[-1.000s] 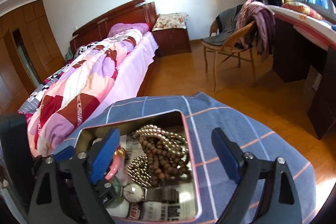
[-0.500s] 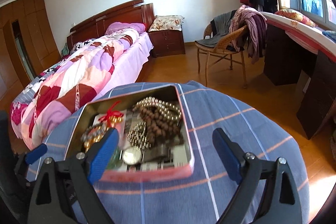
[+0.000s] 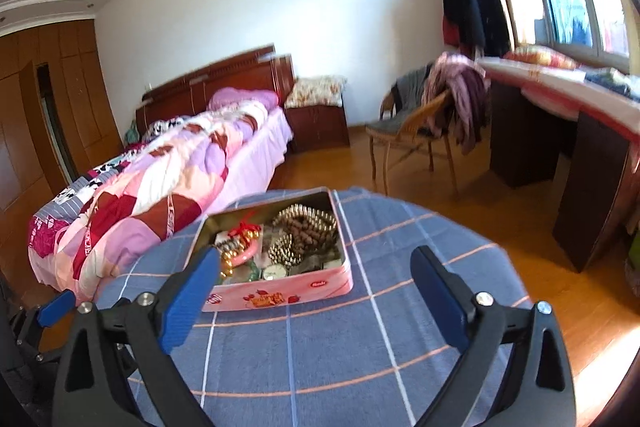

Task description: Organize jewelry

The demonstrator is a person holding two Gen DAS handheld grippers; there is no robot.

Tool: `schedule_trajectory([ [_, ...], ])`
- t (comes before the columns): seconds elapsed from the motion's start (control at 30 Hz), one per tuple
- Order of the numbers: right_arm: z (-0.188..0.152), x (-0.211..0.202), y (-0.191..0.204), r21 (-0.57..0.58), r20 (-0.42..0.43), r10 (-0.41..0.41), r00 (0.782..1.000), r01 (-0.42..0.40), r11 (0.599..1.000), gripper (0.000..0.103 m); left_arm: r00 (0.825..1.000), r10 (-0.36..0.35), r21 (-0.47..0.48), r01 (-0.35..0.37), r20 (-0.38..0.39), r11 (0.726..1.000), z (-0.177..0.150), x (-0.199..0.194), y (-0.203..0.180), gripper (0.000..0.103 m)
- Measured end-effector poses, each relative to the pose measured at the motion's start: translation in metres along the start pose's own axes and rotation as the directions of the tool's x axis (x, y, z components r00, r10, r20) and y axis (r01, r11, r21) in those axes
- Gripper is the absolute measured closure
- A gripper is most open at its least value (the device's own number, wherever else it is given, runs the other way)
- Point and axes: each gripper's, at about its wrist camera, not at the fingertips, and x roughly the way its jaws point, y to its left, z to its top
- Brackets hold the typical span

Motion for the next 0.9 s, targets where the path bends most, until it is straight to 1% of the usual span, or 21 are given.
schedule_trajectory([
  [0.1,0.001,-0.020,0.007,-0.033,0.058,-0.003,0.998,0.005,0.999,0.000,0.999,-0.004,-0.010,0.004,0.040,1.000,-0.002,-0.018,0.004,0.022],
  [0.23,0.000,-0.037,0.014,-0.061,0.114,-0.006,0.993,0.013,0.998,0.000,0.996,-0.018,-0.031,0.021,0.088,0.999,-0.005,-0.040,0.007,0.021],
  [0.3,-0.001,-0.043,0.015,-0.062,0.133,-0.006,0.991,0.014,0.998,0.000,0.994,-0.013,-0.027,0.015,0.106,1.000,-0.004,-0.047,0.006,0.018],
  [0.43,0.003,-0.047,0.018,-0.062,0.155,-0.003,0.988,0.012,0.998,0.000,0.991,-0.009,-0.018,0.011,0.133,1.000,-0.002,-0.056,0.005,0.017],
  [0.9,0.002,-0.043,0.018,-0.046,0.154,0.009,0.988,-0.002,0.999,0.000,0.988,-0.020,-0.035,0.026,0.151,0.999,0.003,-0.058,0.005,0.017],
])
